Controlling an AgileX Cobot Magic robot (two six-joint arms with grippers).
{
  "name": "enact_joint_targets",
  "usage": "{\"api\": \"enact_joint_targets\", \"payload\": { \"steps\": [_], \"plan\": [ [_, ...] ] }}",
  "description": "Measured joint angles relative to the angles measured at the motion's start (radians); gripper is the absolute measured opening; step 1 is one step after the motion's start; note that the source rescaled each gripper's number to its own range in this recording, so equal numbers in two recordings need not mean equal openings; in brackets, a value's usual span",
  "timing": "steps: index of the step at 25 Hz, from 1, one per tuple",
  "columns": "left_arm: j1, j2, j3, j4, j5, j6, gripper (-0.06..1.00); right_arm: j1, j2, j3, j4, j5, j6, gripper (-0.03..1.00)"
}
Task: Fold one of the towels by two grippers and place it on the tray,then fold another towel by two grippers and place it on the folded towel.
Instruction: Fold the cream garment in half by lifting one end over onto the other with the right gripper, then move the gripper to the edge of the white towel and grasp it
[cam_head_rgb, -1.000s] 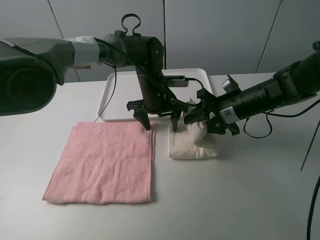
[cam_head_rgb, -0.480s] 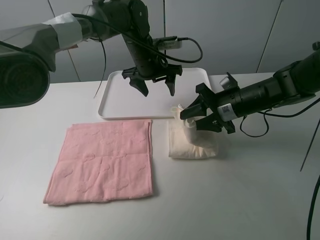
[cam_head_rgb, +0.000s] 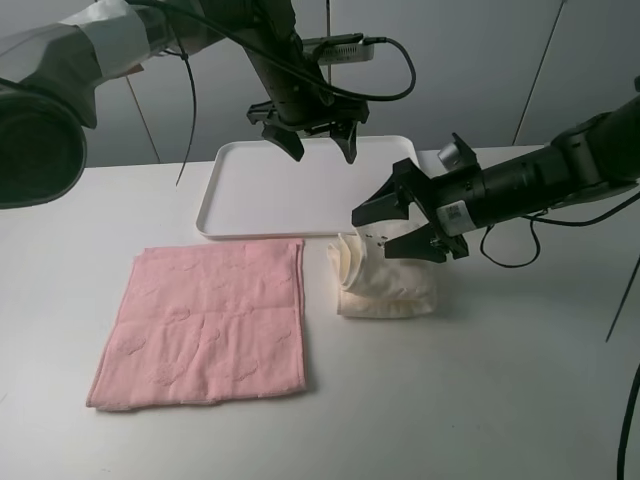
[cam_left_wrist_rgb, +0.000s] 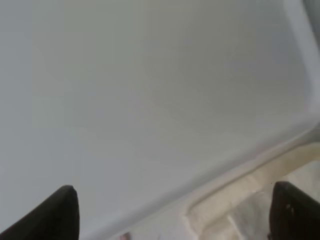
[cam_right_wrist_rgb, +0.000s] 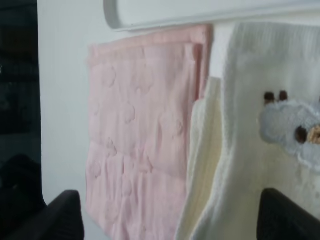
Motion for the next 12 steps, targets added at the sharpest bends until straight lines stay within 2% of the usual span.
{"api": "enact_joint_targets", "payload": {
  "steps": [2,4,9,12],
  "plan": [
    [0.000,-0.022,-0.001,0.000,0.002,0.024,0.98,-0.017,-0.042,0.000,-0.009,-0.013,0.017,0.76],
    [0.000,-0.039,-0.001,0.000,0.002,0.048,0.98,-0.053,-0.075,-0.010,-0.065,-0.021,0.064,0.76],
    [0.000,-0.081,-0.001,0.008,0.002,0.088,0.98,-0.128,-0.086,-0.065,-0.316,-0.030,0.227,0.76],
    [0.000,-0.116,0.040,0.019,0.002,0.117,0.98,-0.134,-0.084,-0.080,-0.411,-0.046,0.264,0.76]
  ]
}}
